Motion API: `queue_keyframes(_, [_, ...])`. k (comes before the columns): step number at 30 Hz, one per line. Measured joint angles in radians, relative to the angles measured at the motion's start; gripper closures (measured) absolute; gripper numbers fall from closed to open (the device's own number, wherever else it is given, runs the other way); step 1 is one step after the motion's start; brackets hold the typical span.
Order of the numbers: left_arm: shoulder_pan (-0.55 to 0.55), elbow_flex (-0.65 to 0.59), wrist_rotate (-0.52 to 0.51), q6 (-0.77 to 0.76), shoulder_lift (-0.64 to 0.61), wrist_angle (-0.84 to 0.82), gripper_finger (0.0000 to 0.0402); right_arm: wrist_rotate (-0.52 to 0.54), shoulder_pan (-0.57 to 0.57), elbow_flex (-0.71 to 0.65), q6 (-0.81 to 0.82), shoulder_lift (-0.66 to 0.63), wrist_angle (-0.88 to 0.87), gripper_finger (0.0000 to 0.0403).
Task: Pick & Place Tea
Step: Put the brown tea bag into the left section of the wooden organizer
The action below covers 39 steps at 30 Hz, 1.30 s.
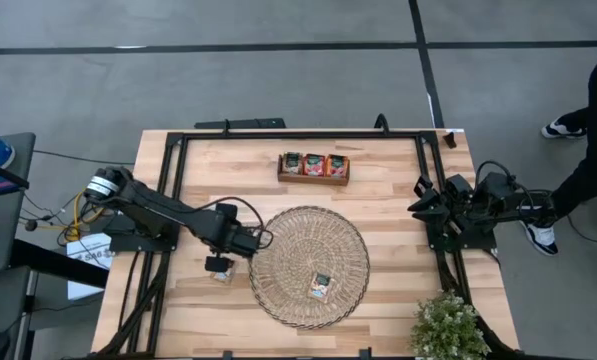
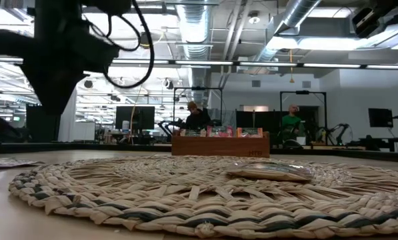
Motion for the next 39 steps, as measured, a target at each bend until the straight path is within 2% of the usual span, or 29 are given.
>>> queue_keyframes(4, [0.000, -0.055, 0.015, 0.052, 0.000, 0.066, 0.0322, 0.005, 0.000, 0.000, 0.000, 0.000, 0.000, 0.0321])
queue_keyframes(10, [0.000, -0.087, 0.018, 0.055, 0.000, 0.091, 0.0278, 0.027, 0.000, 0.000, 0.001, 0.000, 0.004, 0.0321])
queue_keyframes(15, [0.000, -0.093, 0.101, 0.098, 0.000, 0.168, 0.0238, 0.027, 0.000, 0.000, 0.001, 0.000, 0.004, 0.0321])
queue_keyframes(17, [0.000, -0.093, 0.105, 0.090, 0.000, 0.195, 0.0229, 0.027, 0.000, 0.000, 0.001, 0.000, 0.004, 0.0321])
queue_keyframes(23, [0.000, -0.093, 0.105, 0.077, 0.000, 0.205, 0.0225, 0.027, 0.000, 0.000, 0.001, 0.000, 0.004, 0.0321])
queue_keyframes(30, [0.000, -0.093, 0.171, 0.082, 0.000, 0.213, 0.0225, 0.027, 0.000, 0.000, 0.001, 0.000, 0.004, 0.0321])
queue_keyframes(36, [0.000, -0.093, 0.177, 0.157, 0.000, 0.258, 0.0224, 0.027, 0.000, 0.000, 0.001, 0.000, 0.005, 0.0321])
queue_keyframes(39, [0.000, -0.104, 0.212, 0.159, 0.000, 0.279, 0.0224, 0.027, 0.000, 0.000, 0.001, 0.000, 0.004, 0.0321])
